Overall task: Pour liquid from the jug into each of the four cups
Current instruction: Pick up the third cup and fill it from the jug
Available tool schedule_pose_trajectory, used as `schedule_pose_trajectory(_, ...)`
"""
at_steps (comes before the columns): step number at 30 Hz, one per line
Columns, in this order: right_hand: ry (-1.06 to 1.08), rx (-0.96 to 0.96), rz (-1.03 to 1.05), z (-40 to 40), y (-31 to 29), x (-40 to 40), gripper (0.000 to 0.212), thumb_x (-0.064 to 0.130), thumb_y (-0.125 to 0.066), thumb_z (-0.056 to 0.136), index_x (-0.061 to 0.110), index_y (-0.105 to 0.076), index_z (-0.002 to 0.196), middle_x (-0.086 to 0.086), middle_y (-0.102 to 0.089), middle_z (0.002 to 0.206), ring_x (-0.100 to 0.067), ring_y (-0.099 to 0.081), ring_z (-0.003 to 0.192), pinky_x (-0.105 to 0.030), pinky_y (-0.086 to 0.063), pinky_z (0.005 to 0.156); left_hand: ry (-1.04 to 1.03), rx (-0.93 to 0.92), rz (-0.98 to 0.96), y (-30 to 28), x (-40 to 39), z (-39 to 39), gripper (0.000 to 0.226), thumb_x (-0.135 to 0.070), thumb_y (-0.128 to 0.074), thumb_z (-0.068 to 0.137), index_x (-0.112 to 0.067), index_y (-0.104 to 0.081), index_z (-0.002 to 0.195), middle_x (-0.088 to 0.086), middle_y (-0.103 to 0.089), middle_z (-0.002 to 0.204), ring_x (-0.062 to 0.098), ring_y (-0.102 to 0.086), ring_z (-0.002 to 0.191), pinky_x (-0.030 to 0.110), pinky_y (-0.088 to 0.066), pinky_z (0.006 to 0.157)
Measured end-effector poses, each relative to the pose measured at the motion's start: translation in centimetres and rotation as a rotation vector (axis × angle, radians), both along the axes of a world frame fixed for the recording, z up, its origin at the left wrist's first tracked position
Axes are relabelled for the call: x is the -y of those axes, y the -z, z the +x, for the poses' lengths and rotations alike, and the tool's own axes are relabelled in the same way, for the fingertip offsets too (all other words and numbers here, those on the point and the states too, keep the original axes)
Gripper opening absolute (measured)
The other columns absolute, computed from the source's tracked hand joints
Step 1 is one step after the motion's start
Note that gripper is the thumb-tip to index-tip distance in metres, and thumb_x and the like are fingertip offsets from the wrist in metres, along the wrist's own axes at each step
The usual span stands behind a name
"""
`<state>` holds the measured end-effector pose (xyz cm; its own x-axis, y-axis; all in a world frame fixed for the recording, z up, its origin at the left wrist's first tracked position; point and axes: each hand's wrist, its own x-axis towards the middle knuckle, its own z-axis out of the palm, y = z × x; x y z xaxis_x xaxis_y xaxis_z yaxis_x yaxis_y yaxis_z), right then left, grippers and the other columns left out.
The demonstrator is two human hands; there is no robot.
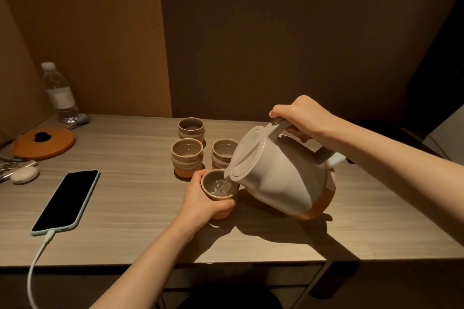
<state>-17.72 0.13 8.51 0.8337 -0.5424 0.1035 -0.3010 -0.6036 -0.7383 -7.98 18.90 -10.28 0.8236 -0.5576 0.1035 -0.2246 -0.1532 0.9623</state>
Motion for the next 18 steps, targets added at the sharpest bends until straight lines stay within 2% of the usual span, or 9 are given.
schedule_pose_trajectory(5, -0.012, -0.009, -0.002, -0.04, -0.18, 0.0, 0.045, 0.029, -0.058, 0.09, 0.011, -0.053, 0.049, 0.006, -0.042, 0.036, -0.011, -0.039, 0.036, -0.024, -0.035, 0.045, 0.004, 0.002, 0.008, -0.16, 0.07, 0.0, 0.084, -0.013, -0.093, 0.05, -0.027, -0.046, 0.118, -0.014, -0.058, 0.107, -0.001, -0.055, 0.099, 0.008, -0.04, 0.072)
schedule_pose_trajectory(11, -0.011, -0.023, -0.017, 0.08, -0.17, -0.03, 0.046, 0.029, -0.058, 0.091, 0.011, -0.053, 0.049, 0.006, -0.043, 0.035, -0.008, -0.039, 0.035, -0.024, -0.036, 0.046, 0.002, 0.011, -0.001, -0.49, 0.03, -0.13, 0.082, -0.011, -0.092, 0.05, -0.025, -0.047, 0.117, -0.015, -0.058, 0.104, -0.005, -0.056, 0.093, 0.002, -0.041, 0.067)
schedule_pose_trajectory(18, -0.015, -0.044, 0.0, -0.03, -0.55, -0.3, 0.044, 0.03, -0.058, 0.091, 0.012, -0.054, 0.052, 0.006, -0.043, 0.036, -0.01, -0.038, 0.035, -0.023, -0.035, 0.044, 0.009, 0.018, -0.007, -0.51, -0.06, -0.22, 0.082, -0.012, -0.092, 0.051, -0.025, -0.048, 0.118, -0.013, -0.059, 0.106, -0.001, -0.056, 0.097, 0.011, -0.043, 0.072)
